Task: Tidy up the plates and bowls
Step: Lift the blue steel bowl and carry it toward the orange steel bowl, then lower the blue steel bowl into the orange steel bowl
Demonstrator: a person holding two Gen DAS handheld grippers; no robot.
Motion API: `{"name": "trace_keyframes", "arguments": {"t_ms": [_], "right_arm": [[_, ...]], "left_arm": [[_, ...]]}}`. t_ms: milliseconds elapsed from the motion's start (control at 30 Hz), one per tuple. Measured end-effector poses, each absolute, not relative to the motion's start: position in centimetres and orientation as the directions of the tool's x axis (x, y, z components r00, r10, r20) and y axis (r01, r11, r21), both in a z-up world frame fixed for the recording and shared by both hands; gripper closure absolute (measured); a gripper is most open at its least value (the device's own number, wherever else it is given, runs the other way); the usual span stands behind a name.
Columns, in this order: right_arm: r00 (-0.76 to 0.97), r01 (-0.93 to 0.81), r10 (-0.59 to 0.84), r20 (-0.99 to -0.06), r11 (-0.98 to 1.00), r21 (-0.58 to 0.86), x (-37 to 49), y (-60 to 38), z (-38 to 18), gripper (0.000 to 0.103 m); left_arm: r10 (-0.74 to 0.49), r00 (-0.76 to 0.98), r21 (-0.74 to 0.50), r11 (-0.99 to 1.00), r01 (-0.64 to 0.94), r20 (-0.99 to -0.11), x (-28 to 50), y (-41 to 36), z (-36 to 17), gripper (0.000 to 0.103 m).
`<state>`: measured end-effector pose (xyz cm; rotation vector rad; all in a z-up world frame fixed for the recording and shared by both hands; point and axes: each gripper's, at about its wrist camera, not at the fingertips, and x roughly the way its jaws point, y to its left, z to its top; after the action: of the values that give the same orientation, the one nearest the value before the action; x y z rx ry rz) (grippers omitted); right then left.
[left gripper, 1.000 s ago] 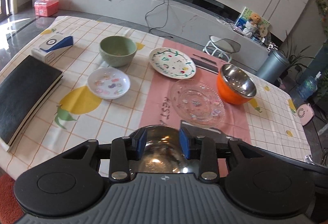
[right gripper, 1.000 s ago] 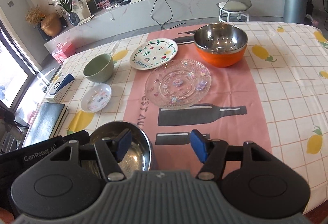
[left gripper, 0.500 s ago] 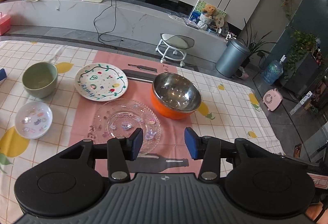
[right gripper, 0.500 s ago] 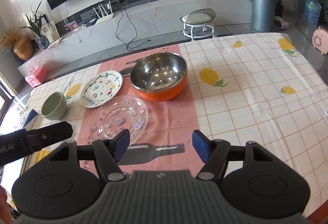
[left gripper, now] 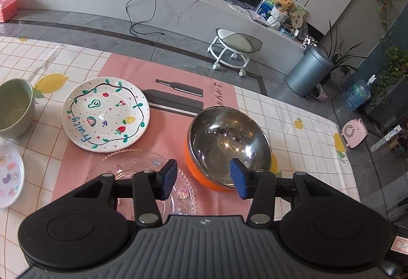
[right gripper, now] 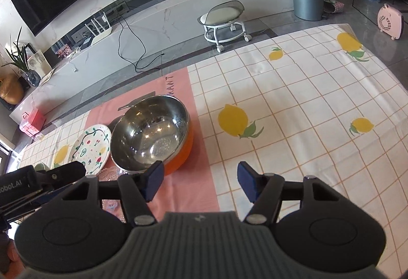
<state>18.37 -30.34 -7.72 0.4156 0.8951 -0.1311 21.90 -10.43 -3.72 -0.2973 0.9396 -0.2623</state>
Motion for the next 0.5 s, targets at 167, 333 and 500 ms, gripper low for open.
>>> {"name": "trace_keyframes", "arguments": {"t_ms": [167, 333, 500], "right_arm": [[0.59, 0.29, 0.06, -0.805, 0.915, 0.28, 22.2, -30.3, -9.5, 0.043], [0.556, 0.316, 0.071, -0.828, 0.904, 0.29, 25.1, -30.8, -11.3, 0.044], [0.534, 0.33, 0.114, -0.838, 0.885, 0.33, 26.3, -30.8, -12.8, 0.06]], "left_arm": [[-0.333, 0.534, -0.364, 0.93, 0.05, -0.777, 25.2, -10.9, -5.7, 0.049], [-0.333, 0.496, -0.37, 0.929, 0.025, -0.802, 27.2, -11.6, -7.2, 0.049], [-0.334, 0.461, -0.365, 0.931, 0.023, -0.822, 28.1, -12.4, -8.7, 0.056]]}}
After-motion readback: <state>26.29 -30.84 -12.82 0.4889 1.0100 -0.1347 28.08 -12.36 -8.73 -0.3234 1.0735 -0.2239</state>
